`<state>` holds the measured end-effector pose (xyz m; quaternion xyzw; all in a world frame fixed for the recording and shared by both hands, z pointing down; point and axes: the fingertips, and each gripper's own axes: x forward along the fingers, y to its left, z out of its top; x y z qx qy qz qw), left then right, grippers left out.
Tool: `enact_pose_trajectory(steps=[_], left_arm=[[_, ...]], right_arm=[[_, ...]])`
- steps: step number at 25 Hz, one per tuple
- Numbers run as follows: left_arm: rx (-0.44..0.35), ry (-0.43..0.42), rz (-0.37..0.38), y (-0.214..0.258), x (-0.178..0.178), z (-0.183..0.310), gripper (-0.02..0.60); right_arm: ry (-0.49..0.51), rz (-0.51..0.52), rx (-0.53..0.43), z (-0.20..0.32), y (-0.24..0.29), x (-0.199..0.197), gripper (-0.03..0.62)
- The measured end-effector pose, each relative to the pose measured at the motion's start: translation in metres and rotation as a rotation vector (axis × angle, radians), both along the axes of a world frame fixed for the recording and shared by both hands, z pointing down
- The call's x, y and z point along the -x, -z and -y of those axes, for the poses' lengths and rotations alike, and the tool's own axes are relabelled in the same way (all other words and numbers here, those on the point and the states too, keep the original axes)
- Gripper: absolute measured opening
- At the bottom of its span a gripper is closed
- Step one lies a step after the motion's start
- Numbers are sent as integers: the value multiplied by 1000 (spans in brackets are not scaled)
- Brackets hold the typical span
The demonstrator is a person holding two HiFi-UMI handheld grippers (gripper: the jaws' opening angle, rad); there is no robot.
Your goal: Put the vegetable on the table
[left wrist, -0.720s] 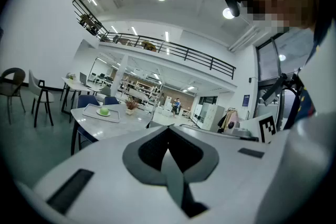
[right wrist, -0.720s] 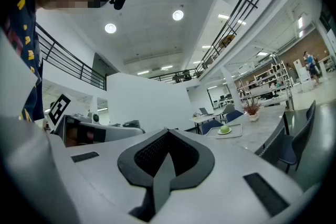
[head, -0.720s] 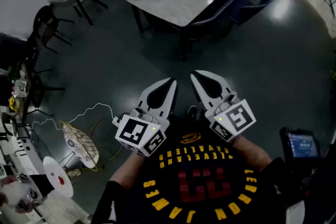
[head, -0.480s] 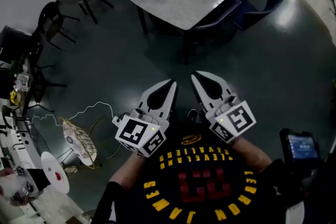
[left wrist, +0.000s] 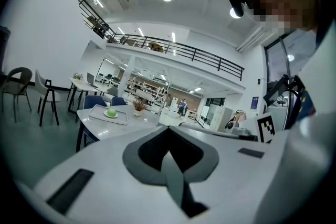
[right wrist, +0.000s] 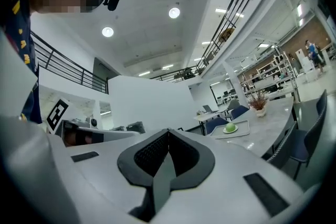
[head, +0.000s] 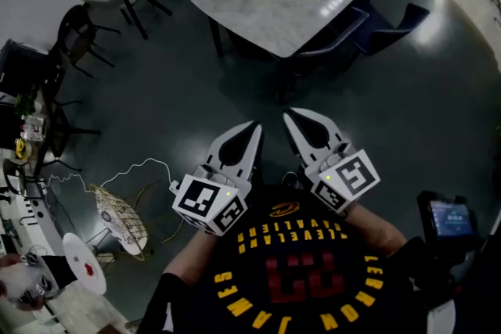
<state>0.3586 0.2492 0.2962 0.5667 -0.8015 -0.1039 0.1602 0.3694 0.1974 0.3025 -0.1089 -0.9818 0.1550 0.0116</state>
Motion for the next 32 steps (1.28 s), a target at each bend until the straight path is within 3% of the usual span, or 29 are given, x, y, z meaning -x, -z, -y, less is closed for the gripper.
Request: enact_pose_trajectory(steps=[5, 17, 24, 32], left_arm=[[-19, 2, -52, -12, 51, -4, 0], [-79, -42, -119, -8, 217, -27, 2], [-127, -26, -174, -12, 279, -40, 1], [-118, 28, -195, -22, 344, -41, 0]], right_arm=[[9, -37, -6, -5, -8, 50, 5], [-21, -110, -53, -33, -7, 211, 5], [-14, -168, -92, -43, -9, 269, 5], [61, -163, -41, -48, -16, 337, 5]])
